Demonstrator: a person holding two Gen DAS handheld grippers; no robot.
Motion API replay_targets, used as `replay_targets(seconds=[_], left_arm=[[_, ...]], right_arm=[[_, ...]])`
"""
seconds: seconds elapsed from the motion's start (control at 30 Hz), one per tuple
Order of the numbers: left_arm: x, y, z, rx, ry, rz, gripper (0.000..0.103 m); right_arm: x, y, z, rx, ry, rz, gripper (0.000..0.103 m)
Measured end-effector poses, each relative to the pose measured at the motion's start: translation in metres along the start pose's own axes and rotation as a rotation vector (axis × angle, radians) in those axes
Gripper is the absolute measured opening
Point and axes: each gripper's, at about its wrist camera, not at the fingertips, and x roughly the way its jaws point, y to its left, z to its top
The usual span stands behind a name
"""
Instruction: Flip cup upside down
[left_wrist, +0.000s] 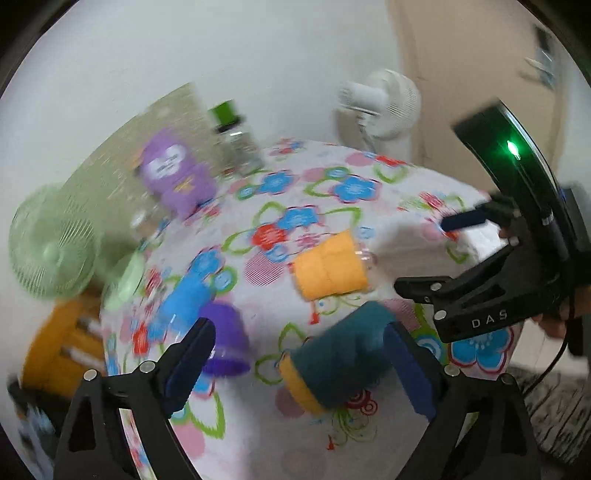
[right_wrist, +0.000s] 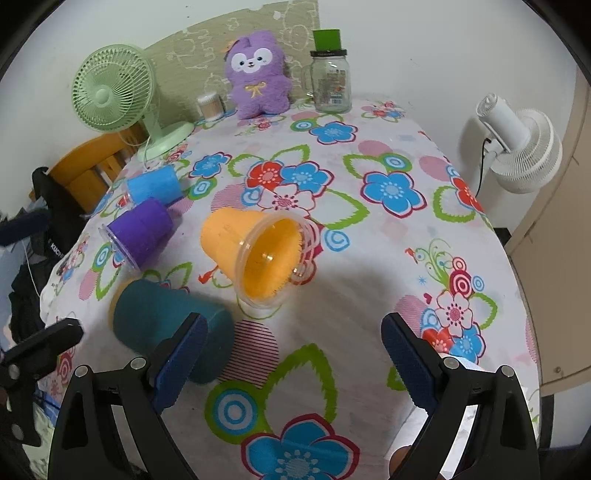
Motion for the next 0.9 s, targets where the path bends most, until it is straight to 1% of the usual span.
replay_targets(seconds=[0.1,0.2,0.23,0.3,0.37,0.47,0.53,0.57,0.6,0.77,0.9], left_arm=[[0.017,-0.018,0.009,0.174,0.029,-0.068,0.095],[0.037,-0.038,0.007,0.34,0.103,-0.134,0.095],[0.043,-0.044,0.005,0.389,0.119,-0.144,0.095],[0.054,-0.052,0.004,0.454,0.148,-0.153,0.095],[0.068,-0.058,0.004,0.492,0.185,-0.155,0.095],[0.087,-0.063,0.006,0.51,0.228,-0.162,0.095],[0.096,-0.065,0.007,0.505,0.249,-0.173,0.09],[0.098,-0.065,0.006,0.498,0.26,-0.184,0.082],[0.102,-0.064,0.006,0.488,0.275,-0.198,0.072],[0.101,-0.06,0.006,0.45,0.262,-0.18,0.07],[0.094,-0.049,0.01,0.396,0.24,-0.162,0.07]], right_arm=[[0.002,-0.013,-0.003,0.017,0.019,-0.01,0.096],[0.004,-0.031,-0.007,0.054,0.038,-0.002,0.097],[0.006,-0.039,-0.009,0.072,0.05,0.013,0.097],[0.007,-0.045,-0.012,0.086,0.062,0.023,0.097],[0.009,-0.049,-0.015,0.091,0.069,0.021,0.097],[0.012,-0.048,-0.018,0.076,0.09,0.042,0.097],[0.013,-0.045,-0.02,0.055,0.097,0.038,0.097],[0.014,-0.043,-0.02,0.043,0.1,0.03,0.097],[0.015,-0.043,-0.021,0.037,0.101,0.022,0.097],[0.014,-0.044,-0.019,0.031,0.081,0.002,0.097],[0.013,-0.047,-0.017,0.041,0.064,-0.029,0.097]])
